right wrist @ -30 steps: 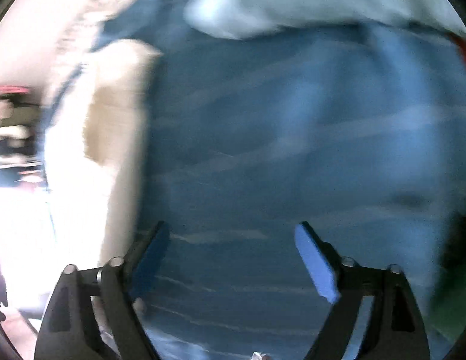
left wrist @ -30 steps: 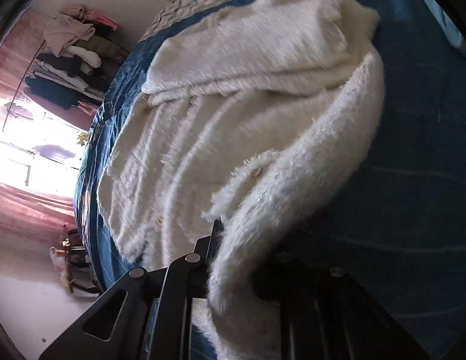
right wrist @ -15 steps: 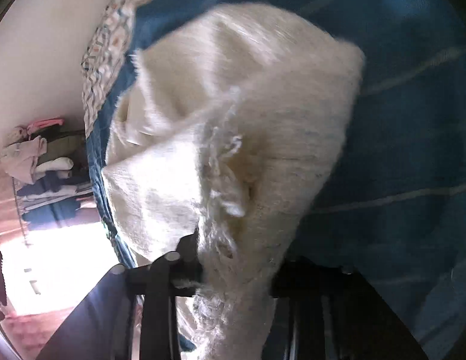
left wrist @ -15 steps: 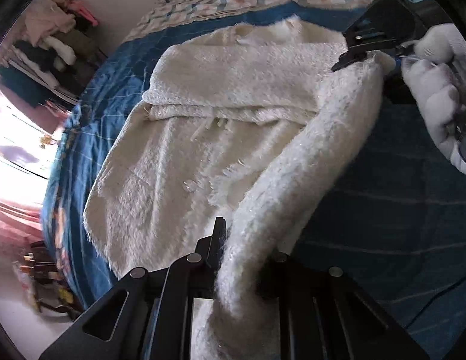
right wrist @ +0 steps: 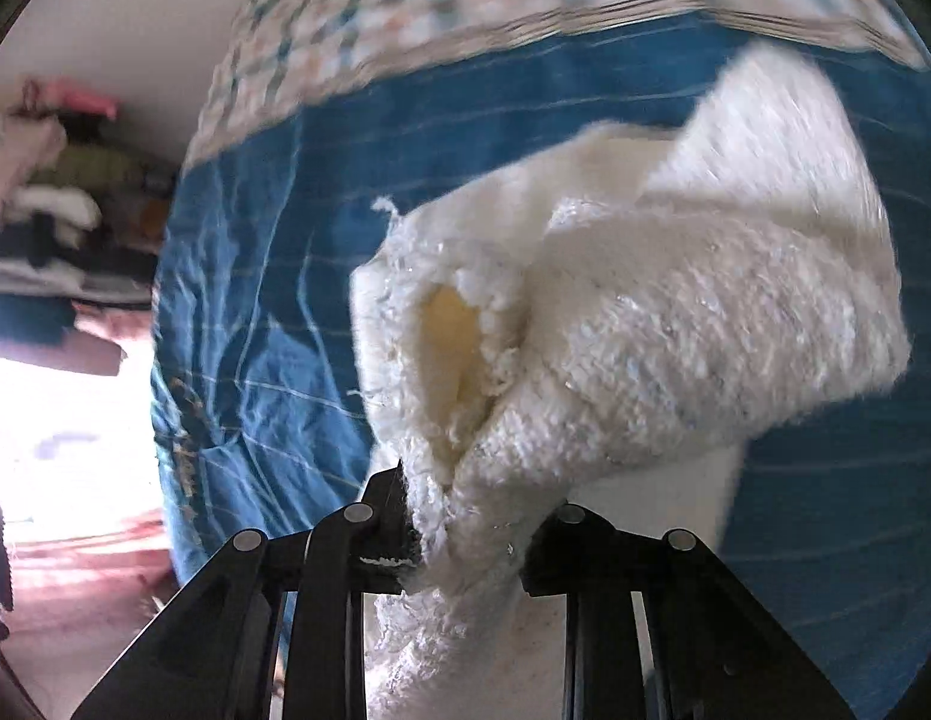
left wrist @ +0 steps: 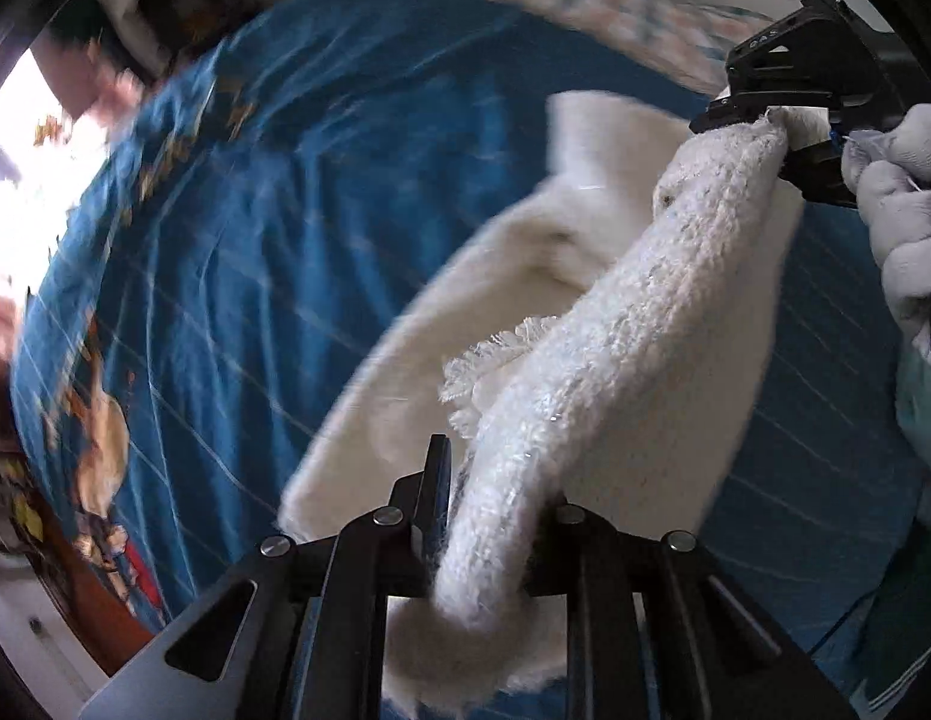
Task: Fold large clothes
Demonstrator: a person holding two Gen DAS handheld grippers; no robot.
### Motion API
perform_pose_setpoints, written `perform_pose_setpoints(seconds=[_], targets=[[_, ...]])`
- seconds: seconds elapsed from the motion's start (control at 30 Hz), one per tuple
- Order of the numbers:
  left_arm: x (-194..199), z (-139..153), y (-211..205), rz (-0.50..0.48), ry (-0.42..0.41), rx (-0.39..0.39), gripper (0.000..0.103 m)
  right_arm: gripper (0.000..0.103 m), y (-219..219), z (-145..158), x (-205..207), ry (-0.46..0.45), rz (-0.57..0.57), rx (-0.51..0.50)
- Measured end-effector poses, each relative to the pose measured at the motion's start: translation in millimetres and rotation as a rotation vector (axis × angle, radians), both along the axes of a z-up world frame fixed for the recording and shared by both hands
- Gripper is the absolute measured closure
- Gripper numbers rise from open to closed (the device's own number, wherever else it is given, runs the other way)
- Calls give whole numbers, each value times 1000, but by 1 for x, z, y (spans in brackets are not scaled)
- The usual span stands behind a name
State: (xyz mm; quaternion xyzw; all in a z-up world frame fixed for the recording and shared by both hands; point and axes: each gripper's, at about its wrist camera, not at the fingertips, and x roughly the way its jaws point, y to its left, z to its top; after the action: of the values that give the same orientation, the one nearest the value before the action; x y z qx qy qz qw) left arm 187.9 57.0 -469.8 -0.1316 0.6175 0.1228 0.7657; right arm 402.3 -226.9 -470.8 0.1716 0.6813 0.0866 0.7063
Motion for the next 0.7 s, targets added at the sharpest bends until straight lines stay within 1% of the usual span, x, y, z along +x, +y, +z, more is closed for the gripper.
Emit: perform_pose_setpoints(seconds=[0.03, 0.07, 0.1, 0.13, 0.17, 0.2, 0.23, 0.3, 0.4, 0.47, 0.5, 0.53, 0.6, 0.63, 0.67, 0.7], targets=[[-2, -11, 18, 31, 14, -42, 85, 73, 25, -19, 7, 34, 23, -18], [-6, -24, 38, 76, 39, -100, 84, 63, 43, -32, 13, 63, 33, -24], [-14, -37, 58, 144, 65, -164, 79, 57, 60, -48, 15, 99, 66, -24], [-22, -42, 73, 189, 59, -222, 71, 43, 67, -53, 15, 106, 75, -1], [-30, -43, 83, 220, 44, -266, 64, 33, 71, -54, 15, 105, 80, 27], [-38, -42, 90, 244, 36, -279, 45, 31, 74, -52, 15, 96, 85, 53], [-49, -38, 97, 265, 34, -254, 33, 31, 68, -46, 12, 82, 86, 95], [-62, -31, 101, 270, 15, -239, 32, 31, 46, -37, 4, 66, 71, 150], [-69, -32, 100, 288, 9, -258, 32, 29, -12, -22, -11, 41, -3, 124], [-62, -46, 100, 307, 26, -281, 32, 28, -60, -22, -18, 36, -60, 69], [-54, -57, 98, 309, 28, -297, 32, 28, -80, -26, -19, 42, -92, 60], [-46, -63, 97, 305, 35, -284, 32, 28, -95, -30, -19, 50, -115, 59], [-28, -81, 90, 276, 65, -232, 33, 27, -126, -46, -19, 63, -164, 71], [-23, -89, 88, 289, 77, -189, 41, 25, -141, -57, -16, 65, -180, 92], [-25, -91, 88, 313, 62, -185, 51, 22, -148, -67, -13, 64, -186, 117], [-27, -93, 88, 332, 41, -194, 67, 22, -157, -84, -4, 62, -189, 173]])
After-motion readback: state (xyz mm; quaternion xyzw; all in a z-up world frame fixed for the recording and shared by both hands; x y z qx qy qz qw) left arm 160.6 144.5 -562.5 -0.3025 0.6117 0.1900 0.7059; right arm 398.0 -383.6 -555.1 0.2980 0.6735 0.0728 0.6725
